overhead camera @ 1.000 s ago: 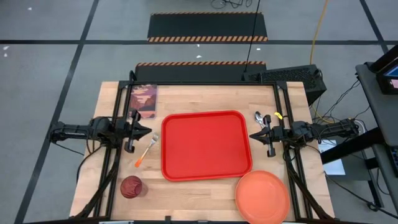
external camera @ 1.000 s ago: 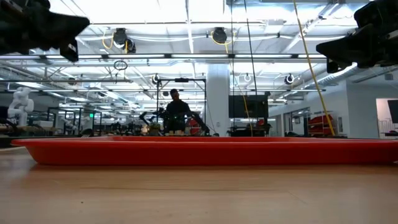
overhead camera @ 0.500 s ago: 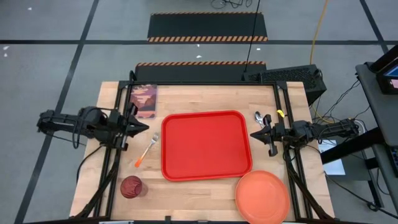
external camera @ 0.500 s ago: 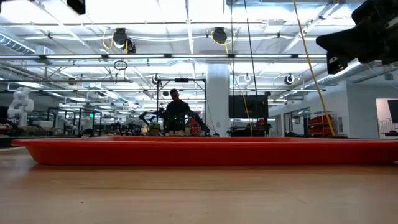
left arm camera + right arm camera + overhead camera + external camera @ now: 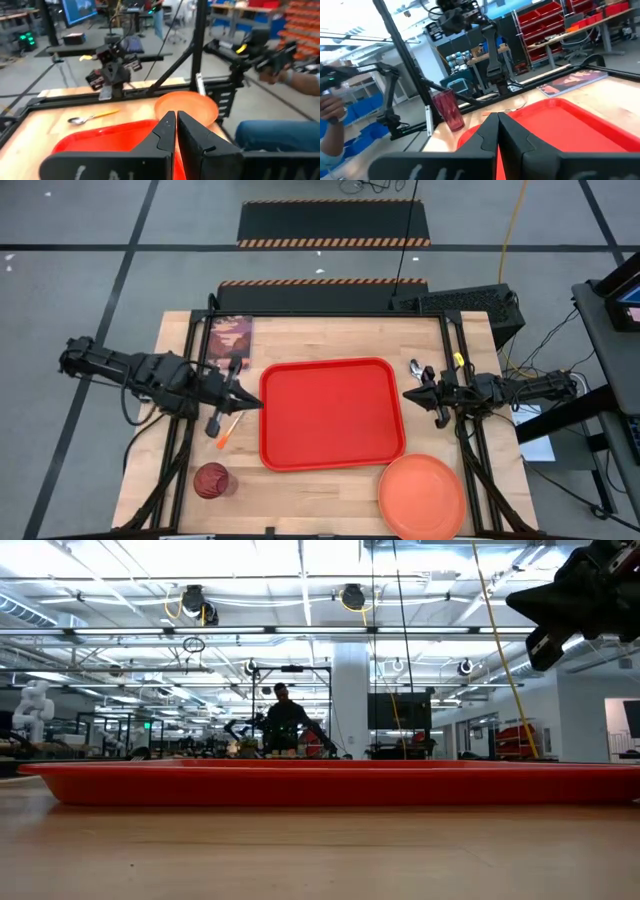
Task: Pick and place plate/cup/fork/spoon on tray
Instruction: Put the red cup on the top left of the red tray
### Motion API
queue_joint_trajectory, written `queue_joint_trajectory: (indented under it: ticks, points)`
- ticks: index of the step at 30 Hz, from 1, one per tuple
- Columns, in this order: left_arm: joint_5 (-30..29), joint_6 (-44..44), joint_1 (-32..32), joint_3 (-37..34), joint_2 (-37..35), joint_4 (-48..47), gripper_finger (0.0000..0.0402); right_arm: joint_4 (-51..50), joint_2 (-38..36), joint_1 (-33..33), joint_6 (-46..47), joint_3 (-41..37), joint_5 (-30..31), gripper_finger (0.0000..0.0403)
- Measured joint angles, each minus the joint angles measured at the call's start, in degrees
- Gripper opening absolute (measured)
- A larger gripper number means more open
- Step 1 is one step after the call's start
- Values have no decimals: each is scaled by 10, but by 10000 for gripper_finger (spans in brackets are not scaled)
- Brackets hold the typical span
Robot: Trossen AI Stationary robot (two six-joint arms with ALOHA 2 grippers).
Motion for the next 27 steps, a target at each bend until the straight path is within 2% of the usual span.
queue_joint_trajectory:
  ticks: [5,9,16,21,27]
  points:
    - [-27,-3,-15,1,29,-8,21,-29,27,17,-36,62,1,0]
    - [-38,-30,-32,1,43,-21,21,-113,73,23,-48,153,4,0]
    - [-108,-50,-80,1,69,-23,21,-205,210,33,-56,296,77,0]
    - [-147,-63,-115,1,97,-23,21,-204,300,33,-55,339,88,0]
    - [-163,-90,-160,11,123,-43,21,-205,383,35,-30,345,88,0]
